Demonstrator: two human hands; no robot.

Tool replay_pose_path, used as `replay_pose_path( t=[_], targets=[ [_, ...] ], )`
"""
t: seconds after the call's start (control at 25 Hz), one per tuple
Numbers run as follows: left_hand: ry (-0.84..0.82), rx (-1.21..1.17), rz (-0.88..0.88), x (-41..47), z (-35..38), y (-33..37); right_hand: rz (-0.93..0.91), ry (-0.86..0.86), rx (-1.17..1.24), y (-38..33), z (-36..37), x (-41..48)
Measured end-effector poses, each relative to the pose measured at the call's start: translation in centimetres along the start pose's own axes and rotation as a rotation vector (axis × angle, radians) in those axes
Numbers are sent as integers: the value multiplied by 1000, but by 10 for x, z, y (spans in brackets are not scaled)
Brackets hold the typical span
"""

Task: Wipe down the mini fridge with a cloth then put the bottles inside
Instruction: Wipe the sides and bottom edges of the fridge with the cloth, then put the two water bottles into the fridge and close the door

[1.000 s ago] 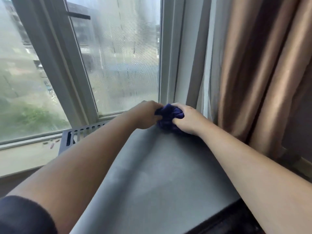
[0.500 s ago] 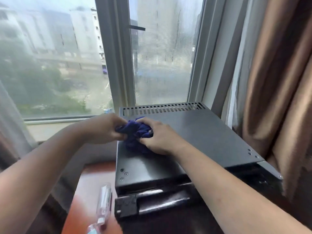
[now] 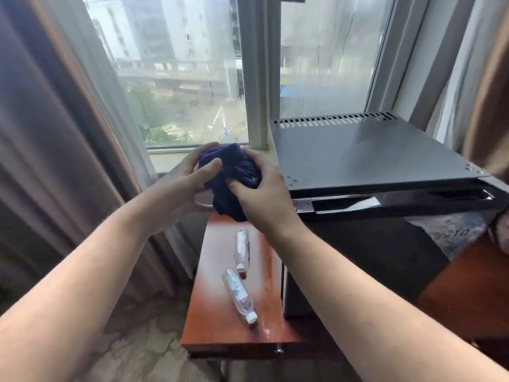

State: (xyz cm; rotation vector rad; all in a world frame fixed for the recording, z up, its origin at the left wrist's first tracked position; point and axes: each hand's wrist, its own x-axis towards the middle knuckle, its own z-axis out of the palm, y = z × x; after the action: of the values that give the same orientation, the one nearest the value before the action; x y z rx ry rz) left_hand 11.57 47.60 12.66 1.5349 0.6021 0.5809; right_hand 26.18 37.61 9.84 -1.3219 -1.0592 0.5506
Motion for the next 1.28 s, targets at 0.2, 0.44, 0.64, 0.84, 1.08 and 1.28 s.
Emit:
replay_pose_path(
  t=[0.2,0.44,0.64,0.84,1.08,1.28],
  targets=[
    [163,-25,-146,15,-46,-90,352,6,113,82,72,9],
    [266,-62,-391,82,-123,-223,633,-17,28,209,149,52],
    [257,40,-508,126,-160,-325,781,-60,-264,280,154,54],
    [65,299,-538,138,-153,-412,1073,-191,-717,347,123,-23],
    [-123,788,-463,154,-146,-402,1166,-271,-813,361,123,-52],
    [-273,1154,27,176,-110,-369,1218,-50,-703,332,92,-67]
  ],
)
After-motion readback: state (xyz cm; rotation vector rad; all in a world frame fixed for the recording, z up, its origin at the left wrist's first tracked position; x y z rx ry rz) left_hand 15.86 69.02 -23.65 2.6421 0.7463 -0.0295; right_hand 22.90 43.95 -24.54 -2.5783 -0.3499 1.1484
